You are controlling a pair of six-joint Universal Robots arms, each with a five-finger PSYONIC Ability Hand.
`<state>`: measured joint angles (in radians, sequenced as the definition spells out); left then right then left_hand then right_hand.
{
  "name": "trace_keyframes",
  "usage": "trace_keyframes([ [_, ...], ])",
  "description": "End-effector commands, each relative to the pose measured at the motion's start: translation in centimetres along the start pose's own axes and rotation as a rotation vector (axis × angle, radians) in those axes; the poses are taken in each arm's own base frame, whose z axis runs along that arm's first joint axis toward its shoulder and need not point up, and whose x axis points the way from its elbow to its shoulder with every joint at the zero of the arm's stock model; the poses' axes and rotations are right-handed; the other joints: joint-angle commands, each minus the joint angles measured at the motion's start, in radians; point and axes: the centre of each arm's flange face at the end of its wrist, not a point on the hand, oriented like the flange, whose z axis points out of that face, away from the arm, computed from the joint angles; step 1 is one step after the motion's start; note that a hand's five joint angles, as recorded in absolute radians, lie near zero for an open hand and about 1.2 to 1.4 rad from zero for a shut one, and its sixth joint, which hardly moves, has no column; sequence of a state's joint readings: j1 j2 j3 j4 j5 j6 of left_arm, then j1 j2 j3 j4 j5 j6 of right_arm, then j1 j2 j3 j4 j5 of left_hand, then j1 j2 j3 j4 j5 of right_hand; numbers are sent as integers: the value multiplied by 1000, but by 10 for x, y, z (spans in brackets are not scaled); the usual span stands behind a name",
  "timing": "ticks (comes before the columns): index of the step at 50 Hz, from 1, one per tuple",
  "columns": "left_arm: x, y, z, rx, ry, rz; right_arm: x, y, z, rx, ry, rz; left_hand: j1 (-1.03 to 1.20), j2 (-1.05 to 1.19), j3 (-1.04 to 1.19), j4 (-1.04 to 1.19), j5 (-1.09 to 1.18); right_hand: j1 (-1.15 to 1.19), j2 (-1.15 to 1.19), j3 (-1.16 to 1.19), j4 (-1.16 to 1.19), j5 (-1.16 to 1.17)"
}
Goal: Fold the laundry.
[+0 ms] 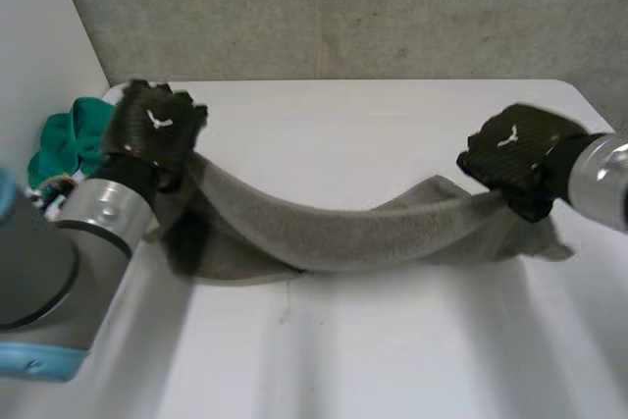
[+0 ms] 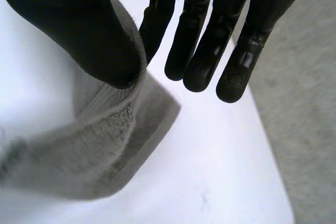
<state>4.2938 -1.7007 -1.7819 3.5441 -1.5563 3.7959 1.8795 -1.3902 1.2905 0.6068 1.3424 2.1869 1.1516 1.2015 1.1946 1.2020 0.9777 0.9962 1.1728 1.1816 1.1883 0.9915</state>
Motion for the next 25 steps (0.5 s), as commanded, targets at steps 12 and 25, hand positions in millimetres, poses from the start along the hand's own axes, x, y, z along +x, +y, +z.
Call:
trace_keyframes([
  [12, -22, -12, 122, 165, -155, 11, 64, -1, 120, 191, 224, 374, 245, 195, 202, 194, 244, 400, 223, 215, 208, 230],
  [25, -108, -127, 110, 587, -485, 0, 164, -98, 31, 718, 657, 334, 245, 195, 202, 194, 244, 400, 223, 215, 208, 230],
])
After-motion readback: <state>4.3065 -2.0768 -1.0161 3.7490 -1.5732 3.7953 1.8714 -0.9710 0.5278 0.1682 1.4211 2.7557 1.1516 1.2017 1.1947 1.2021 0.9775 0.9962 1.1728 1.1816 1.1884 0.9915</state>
